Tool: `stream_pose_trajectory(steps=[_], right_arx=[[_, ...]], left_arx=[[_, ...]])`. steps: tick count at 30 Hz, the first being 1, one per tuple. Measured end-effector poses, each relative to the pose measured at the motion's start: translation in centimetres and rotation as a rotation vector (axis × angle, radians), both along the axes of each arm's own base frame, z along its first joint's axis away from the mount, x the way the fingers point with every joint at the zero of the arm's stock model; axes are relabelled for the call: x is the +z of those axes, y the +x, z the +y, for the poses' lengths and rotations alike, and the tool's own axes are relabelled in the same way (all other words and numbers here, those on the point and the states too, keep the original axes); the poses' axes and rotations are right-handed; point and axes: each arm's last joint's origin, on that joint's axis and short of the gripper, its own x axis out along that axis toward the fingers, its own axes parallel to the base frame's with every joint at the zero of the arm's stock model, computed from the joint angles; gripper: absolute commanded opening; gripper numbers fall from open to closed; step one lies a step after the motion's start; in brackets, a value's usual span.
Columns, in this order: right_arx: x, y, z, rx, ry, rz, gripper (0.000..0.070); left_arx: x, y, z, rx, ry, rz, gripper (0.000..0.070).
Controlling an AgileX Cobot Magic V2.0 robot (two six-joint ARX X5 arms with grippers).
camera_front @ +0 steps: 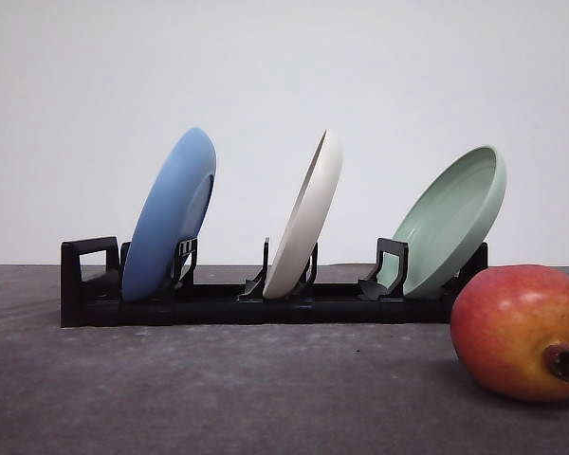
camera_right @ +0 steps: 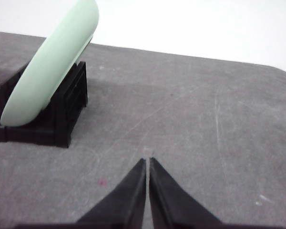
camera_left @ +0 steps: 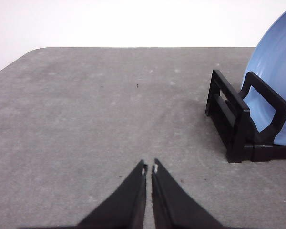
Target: Place pomegranate in white plate
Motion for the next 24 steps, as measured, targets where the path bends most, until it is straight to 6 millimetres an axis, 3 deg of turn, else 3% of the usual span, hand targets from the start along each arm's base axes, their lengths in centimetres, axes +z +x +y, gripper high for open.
stream_pose_trajectory(steps=[6,13,21,24], right_arx=[[0.8,0.1,0.0,-0.008,0.085,-0.078,0.0004],[2.7,-0.3,0.0,-0.02,0.269,-0.109,0.0004],[9.1,-1.1,0.1,0.002,0.341,-0.035,0.0004],[11.8,-1.0,0.2,0.056,0.342,0.019,0.0004]], left_arx=[[0.3,0.0,0.1,0.039,-0.076,-0.033,0.0],[2.2,0.1,0.1,0.042,-0.167,-0.234,0.0],[3.1,0.0,-0.3,-0.076,-0.273,-0.283,0.0001],[4.6,-0.2,-0.4,-0.121,-0.299,-0.234,0.0001]])
